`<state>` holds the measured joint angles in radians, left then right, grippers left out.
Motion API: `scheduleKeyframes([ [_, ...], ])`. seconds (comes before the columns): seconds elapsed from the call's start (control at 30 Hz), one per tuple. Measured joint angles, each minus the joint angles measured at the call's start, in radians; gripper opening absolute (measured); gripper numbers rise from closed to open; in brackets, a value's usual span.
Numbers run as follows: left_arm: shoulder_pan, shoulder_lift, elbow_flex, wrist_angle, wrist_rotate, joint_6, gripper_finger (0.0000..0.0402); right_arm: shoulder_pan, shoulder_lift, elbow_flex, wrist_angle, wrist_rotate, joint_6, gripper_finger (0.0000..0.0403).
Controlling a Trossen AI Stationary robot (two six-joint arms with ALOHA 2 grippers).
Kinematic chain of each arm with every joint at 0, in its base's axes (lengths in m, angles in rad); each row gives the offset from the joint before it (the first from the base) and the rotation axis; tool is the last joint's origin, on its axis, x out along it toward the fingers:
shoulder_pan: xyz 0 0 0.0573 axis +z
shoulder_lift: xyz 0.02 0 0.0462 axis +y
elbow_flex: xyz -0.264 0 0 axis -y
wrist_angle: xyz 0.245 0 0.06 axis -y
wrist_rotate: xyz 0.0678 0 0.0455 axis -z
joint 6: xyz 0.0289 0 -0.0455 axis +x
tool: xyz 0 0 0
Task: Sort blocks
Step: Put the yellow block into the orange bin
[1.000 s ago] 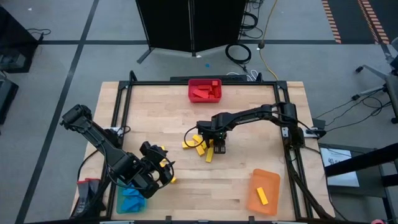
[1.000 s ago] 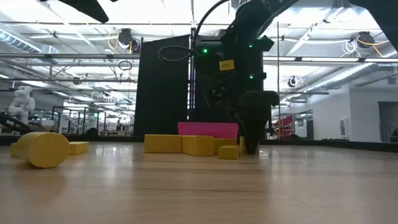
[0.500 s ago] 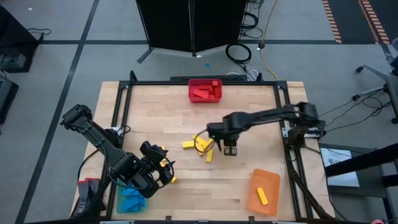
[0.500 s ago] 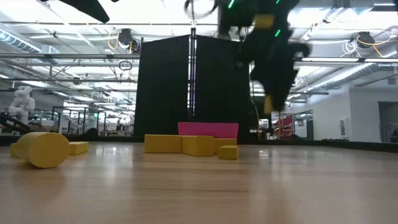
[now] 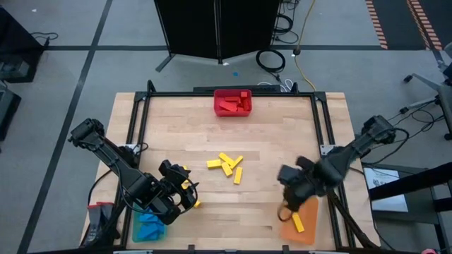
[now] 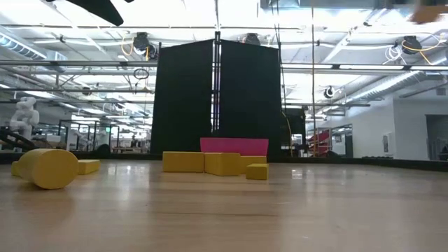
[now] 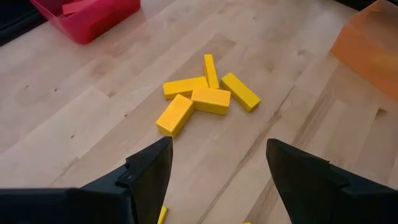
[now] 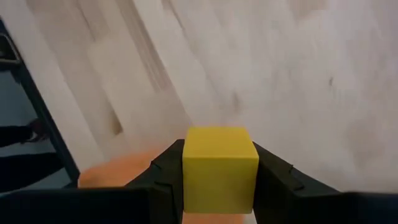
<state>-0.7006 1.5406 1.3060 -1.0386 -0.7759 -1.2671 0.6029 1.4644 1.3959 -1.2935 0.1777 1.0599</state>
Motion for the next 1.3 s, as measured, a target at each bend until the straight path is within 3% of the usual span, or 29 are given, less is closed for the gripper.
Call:
scheduleKeyframes([
  [0.23, 0.0, 0.0, 0.0, 0.003, 0.0, 0.046, 0.0264, 0.161, 0.038, -0.117, 0.007, -0.02, 0.282, 0.0113],
  [0.47, 0.0, 0.0, 0.0, 0.005, 0.001, 0.045, 0.0264, 0.247, 0.04, -0.319, 0.265, -0.114, 0.427, 0.0113],
  [0.87, 0.0, 0.0, 0.0, 0.01, 0.016, 0.043, 0.0264, 0.26, 0.039, -0.575, 0.559, -0.235, 0.531, 0.0113],
  [1.13, 0.0, 0.0, 0.0, 0.01, 0.015, 0.043, 0.0264, 0.263, 0.038, -0.602, 0.496, -0.263, 0.574, 0.0113],
  [1.2, 0.0, 0.0, 0.0, 0.01, 0.015, 0.043, 0.0264, 0.263, 0.038, -0.602, 0.497, -0.262, 0.574, 0.0141],
  [1.3, 0.0, 0.0, 0.0, 0.01, 0.015, 0.043, 0.0264, 0.263, 0.037, -0.602, 0.509, -0.262, 0.574, 0.0217],
])
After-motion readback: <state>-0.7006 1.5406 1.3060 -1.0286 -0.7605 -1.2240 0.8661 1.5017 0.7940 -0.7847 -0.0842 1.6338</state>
